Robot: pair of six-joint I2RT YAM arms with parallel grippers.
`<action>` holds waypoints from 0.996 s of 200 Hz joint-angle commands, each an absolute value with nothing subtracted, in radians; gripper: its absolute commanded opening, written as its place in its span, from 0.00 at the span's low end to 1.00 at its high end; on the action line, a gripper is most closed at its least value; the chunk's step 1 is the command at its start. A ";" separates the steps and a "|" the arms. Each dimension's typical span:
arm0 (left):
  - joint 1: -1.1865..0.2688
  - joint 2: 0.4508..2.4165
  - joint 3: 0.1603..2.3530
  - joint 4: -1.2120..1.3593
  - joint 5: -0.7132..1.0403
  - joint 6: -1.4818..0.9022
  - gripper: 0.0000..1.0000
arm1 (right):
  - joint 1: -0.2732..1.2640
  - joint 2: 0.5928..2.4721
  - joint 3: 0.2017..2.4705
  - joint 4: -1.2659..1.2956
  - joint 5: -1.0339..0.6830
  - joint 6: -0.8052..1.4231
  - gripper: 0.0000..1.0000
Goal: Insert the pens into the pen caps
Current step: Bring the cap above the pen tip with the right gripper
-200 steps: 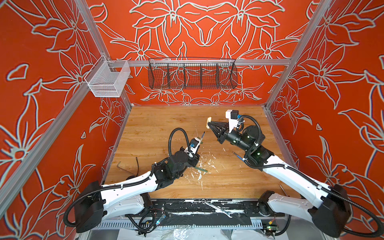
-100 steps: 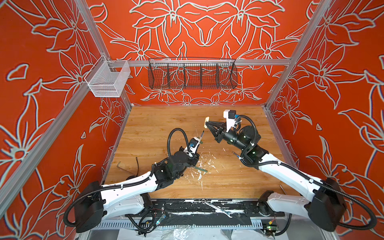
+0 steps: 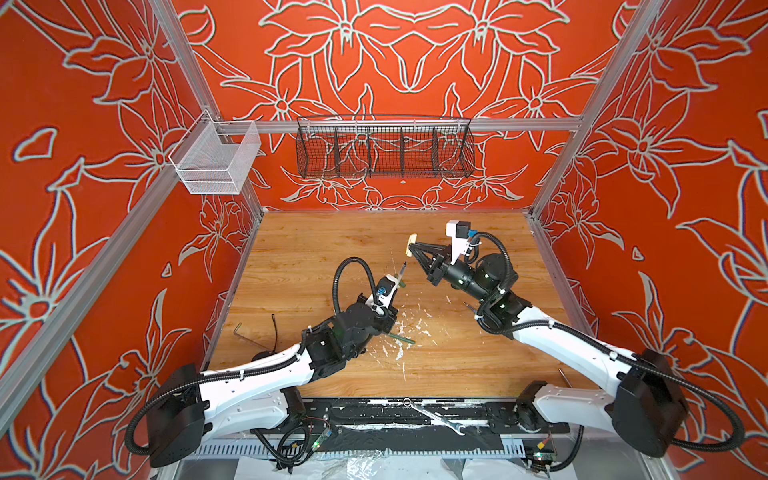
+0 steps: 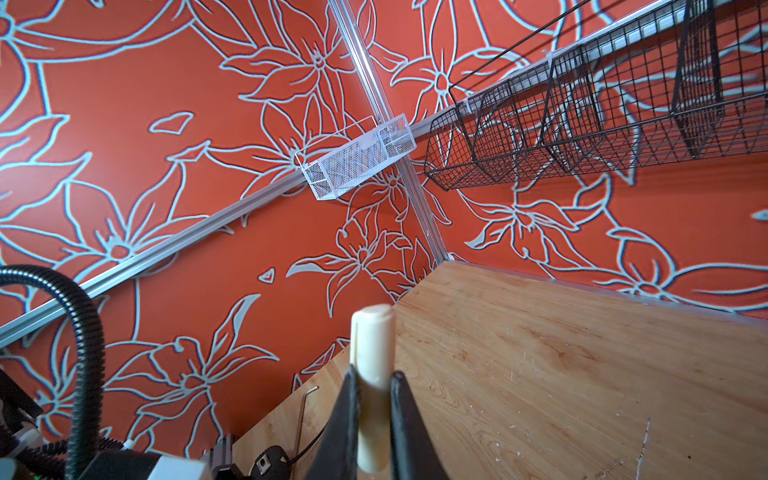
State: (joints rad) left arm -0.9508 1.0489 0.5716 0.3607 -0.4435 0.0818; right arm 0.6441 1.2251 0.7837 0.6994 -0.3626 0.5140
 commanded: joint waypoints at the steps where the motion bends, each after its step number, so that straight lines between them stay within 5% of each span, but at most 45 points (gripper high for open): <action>1: -0.958 1.037 0.567 0.384 -0.440 0.083 0.00 | 0.655 1.227 0.760 0.760 -0.346 0.544 0.10; 199: -0.957 1.040 0.567 0.363 -0.436 0.072 0.00 | 0.663 1.204 0.778 0.762 -0.373 0.518 0.10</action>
